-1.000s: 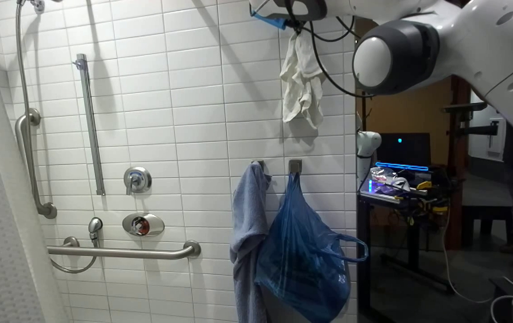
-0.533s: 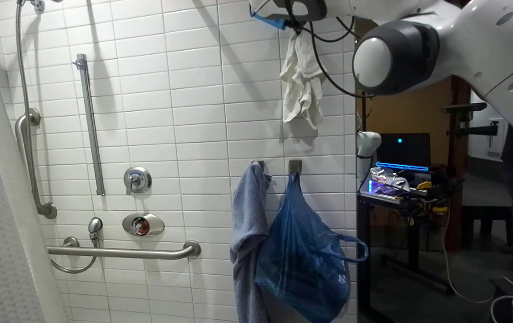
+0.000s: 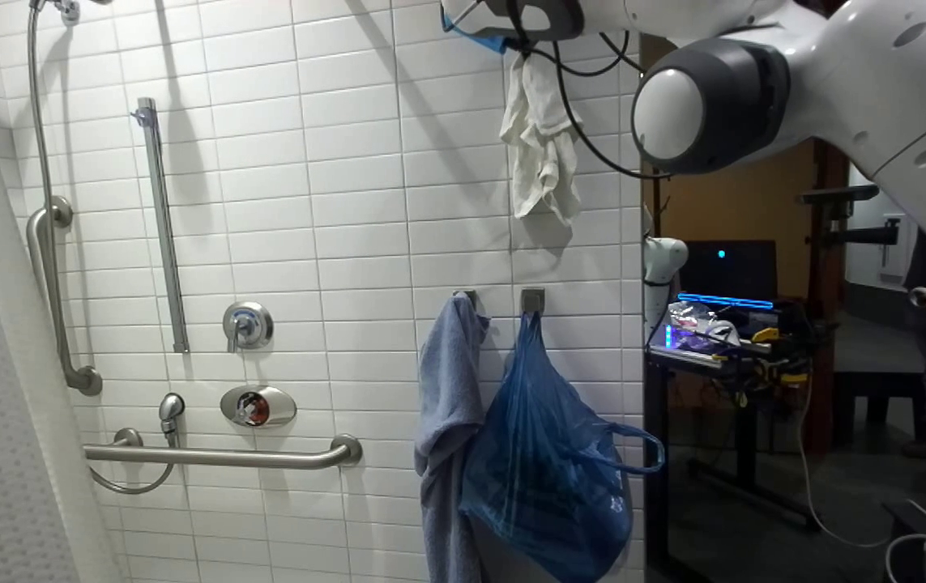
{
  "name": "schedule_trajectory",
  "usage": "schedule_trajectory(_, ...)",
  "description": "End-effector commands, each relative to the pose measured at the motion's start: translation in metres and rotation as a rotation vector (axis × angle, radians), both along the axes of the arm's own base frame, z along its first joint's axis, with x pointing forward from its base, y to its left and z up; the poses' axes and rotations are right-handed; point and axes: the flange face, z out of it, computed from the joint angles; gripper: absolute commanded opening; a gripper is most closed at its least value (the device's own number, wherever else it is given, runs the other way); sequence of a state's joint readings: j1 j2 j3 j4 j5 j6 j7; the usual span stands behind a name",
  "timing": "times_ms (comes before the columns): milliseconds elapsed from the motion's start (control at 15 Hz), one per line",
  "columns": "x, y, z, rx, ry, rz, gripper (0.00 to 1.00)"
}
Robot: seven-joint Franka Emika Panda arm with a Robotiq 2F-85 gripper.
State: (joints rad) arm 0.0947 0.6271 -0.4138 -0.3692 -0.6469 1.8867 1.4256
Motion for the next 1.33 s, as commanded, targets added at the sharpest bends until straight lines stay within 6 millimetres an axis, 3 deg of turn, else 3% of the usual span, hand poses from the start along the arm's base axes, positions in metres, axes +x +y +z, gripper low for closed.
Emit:
schedule_trajectory(0, 0.0, 0.024, 0.009, -0.071, -0.034, 0.026, 0.01)
schedule_trajectory(200, 0.0, 0.039, 0.013, -0.099, -0.041, 0.052, 0.01)
schedule_trajectory(400, -0.002, 0.04, 0.013, -0.072, -0.023, 0.07, 0.01)
schedule_trajectory(1267, -0.004, -0.002, -0.004, 0.077, 0.086, 0.034, 0.01)
